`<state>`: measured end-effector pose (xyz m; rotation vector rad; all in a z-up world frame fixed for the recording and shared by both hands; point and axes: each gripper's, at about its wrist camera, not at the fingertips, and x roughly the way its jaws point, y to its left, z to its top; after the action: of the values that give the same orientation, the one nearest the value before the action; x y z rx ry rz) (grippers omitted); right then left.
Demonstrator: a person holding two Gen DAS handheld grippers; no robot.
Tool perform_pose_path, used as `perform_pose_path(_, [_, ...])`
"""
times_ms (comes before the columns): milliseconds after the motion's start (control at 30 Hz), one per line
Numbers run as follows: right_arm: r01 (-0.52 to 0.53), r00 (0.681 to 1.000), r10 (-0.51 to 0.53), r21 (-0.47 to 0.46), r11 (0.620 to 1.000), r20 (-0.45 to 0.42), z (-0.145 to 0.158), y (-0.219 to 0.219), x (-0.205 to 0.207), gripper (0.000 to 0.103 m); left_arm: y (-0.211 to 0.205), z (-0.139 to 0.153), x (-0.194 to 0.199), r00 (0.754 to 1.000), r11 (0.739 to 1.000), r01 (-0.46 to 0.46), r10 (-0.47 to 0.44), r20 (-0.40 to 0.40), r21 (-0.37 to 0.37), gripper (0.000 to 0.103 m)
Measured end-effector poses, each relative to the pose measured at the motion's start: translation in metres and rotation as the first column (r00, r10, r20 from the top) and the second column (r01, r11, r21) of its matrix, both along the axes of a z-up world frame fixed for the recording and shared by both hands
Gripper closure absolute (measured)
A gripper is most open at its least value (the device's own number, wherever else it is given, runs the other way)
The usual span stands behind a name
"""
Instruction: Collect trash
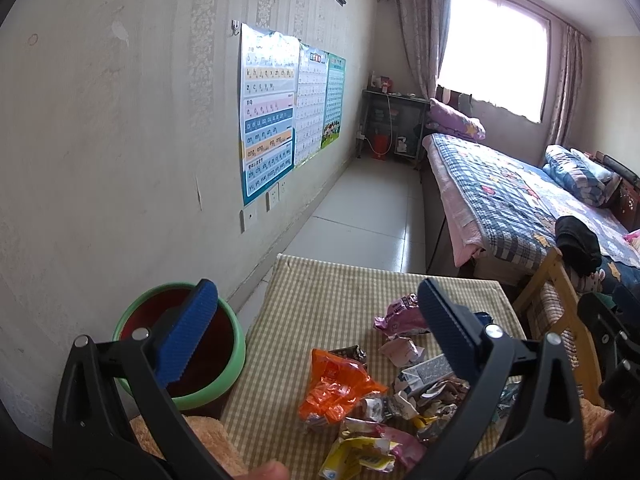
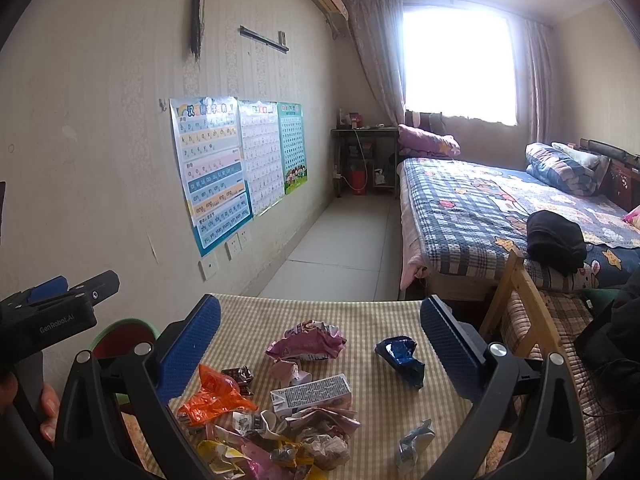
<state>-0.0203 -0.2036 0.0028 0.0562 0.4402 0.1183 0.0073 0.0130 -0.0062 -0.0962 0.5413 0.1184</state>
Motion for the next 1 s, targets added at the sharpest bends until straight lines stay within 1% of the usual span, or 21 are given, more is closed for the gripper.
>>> perform_pose_path(100, [0.006,1.000,-0.006,0.002,1.000,-0.023,-0.006,-0.002,0.002,0.007,0.002,-0.009,0.004,0.999,1.000,-0.011,0.011,-0.039,-0.002,0.005])
perform_pose_path(133, [0.008,1.000,-0.008,0.004,1.000,-0.027,-0.007,-0.004,0.002,0.007,0.003,-0.015,0.006,0.998,1.000,0.003,-0.004,-0.060,-0.012,0.005])
perform_pose_path(233, [0.008,0.999,-0.008,0.009,1.000,-0.053,-0.018,-0.010,0.003,0.007,0.006,-0.040,0.008,0.990,0.998,0.055,-0.059,-0.129,-0.037,0.005])
perform_pose_path(333, [0.007,0.995,-0.007,0.005,1.000,-0.098,-0.035,-0.015,0.004,0.007,0.007,-0.075,0.007,0.970,0.994,0.097,-0.104,-0.218,-0.041,0.005])
perform_pose_path(400, [0.005,0.991,-0.005,0.002,1.000,-0.132,-0.048,-0.017,0.005,0.007,0.005,-0.105,0.010,0.944,0.989,0.130,-0.143,-0.297,-0.066,0.007])
perform_pose_path(433, [0.002,0.988,-0.002,0.002,1.000,-0.154,-0.055,-0.018,0.005,0.007,0.004,-0.119,0.014,0.927,0.985,0.153,-0.172,-0.333,-0.082,0.010])
perform_pose_path(467, [-0.001,0.985,0.002,0.004,1.000,-0.171,-0.061,-0.018,0.006,0.007,0.004,-0.129,0.019,0.916,0.982,0.169,-0.189,-0.355,-0.089,0.016])
perform_pose_path(567, [-0.018,0.977,0.021,0.019,1.000,-0.214,-0.077,-0.022,0.005,0.007,0.001,-0.162,0.042,0.877,0.973,0.216,-0.228,-0.423,-0.076,0.020])
perform_pose_path(600, [-0.020,0.974,0.025,0.026,0.999,-0.226,-0.082,-0.023,0.005,0.007,0.001,-0.170,0.047,0.864,0.972,0.221,-0.234,-0.445,-0.081,0.026])
perform_pose_path(633, [-0.020,0.970,0.028,0.035,0.999,-0.242,-0.086,-0.024,0.006,0.007,0.001,-0.180,0.055,0.846,0.968,0.228,-0.252,-0.470,-0.110,0.027])
perform_pose_path(700, [-0.017,0.962,0.032,0.058,0.998,-0.273,-0.094,-0.026,0.009,0.007,0.003,-0.192,0.064,0.822,0.960,0.221,-0.279,-0.496,-0.173,0.030])
perform_pose_path(733, [-0.015,0.957,0.036,0.075,0.997,-0.289,-0.098,-0.028,0.011,0.007,0.004,-0.197,0.067,0.815,0.958,0.212,-0.282,-0.506,-0.193,0.034])
perform_pose_path(800, [-0.013,0.948,0.043,0.096,0.995,-0.314,-0.105,-0.029,0.014,0.007,0.004,-0.202,0.069,0.810,0.958,0.195,-0.279,-0.516,-0.212,0.065])
perform_pose_path(833, [-0.015,0.947,0.046,0.099,0.995,-0.319,-0.107,-0.029,0.015,0.007,0.004,-0.203,0.069,0.808,0.957,0.187,-0.278,-0.520,-0.222,0.065])
perform_pose_path(900, [-0.023,0.942,0.054,0.097,0.995,-0.331,-0.111,-0.028,0.016,0.007,0.007,-0.199,0.066,0.812,0.954,0.180,-0.282,-0.511,-0.241,0.068])
perform_pose_path(1000, [-0.027,0.930,0.062,0.101,0.995,-0.363,-0.121,-0.029,0.018,0.007,0.010,-0.185,0.056,0.833,0.956,0.174,-0.270,-0.483,-0.235,0.070])
